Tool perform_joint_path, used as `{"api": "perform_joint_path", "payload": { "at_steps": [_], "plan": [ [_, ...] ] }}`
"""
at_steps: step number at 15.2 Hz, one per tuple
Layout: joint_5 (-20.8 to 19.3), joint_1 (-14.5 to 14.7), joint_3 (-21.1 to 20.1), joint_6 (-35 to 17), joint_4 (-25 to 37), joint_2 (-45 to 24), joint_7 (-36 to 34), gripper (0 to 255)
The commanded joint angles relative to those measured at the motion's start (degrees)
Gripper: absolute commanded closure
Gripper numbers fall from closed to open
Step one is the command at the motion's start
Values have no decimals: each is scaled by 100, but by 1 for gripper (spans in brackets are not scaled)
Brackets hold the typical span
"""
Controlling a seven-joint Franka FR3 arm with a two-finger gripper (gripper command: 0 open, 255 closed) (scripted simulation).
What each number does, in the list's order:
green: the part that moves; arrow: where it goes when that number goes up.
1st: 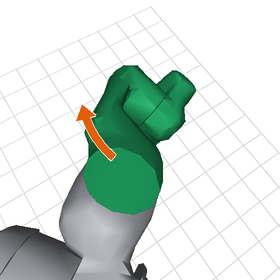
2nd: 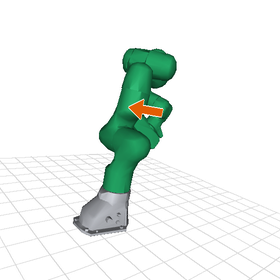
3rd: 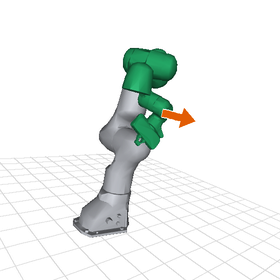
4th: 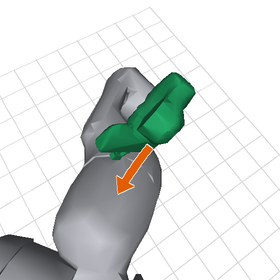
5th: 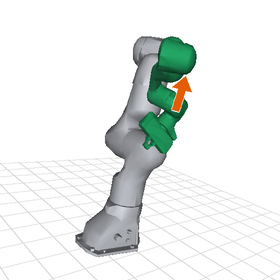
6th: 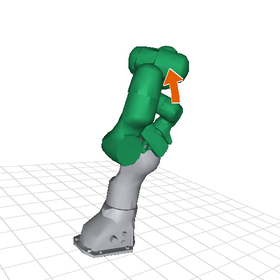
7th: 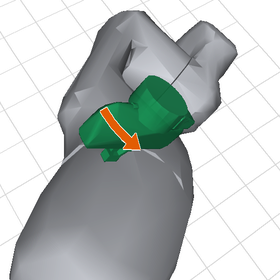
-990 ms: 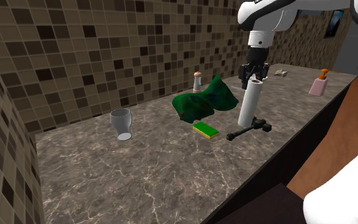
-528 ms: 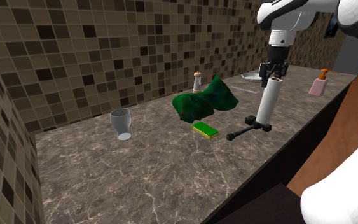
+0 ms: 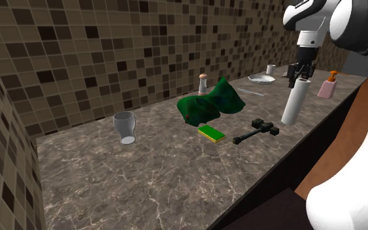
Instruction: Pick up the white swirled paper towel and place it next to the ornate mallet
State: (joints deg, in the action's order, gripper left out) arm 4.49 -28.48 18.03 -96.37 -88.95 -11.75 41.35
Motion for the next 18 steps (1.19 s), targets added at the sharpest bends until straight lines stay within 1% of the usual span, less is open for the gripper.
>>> {"api": "perform_joint_path", "payload": {
  "at_steps": [1,4,18],
  "plan": [
    [93,-203,98,116,395,-303,295,255],
    [266,-550,204,352,1124,-835,693,255],
    [284,-485,171,-723,52,-843,732,255]
  ]
}}
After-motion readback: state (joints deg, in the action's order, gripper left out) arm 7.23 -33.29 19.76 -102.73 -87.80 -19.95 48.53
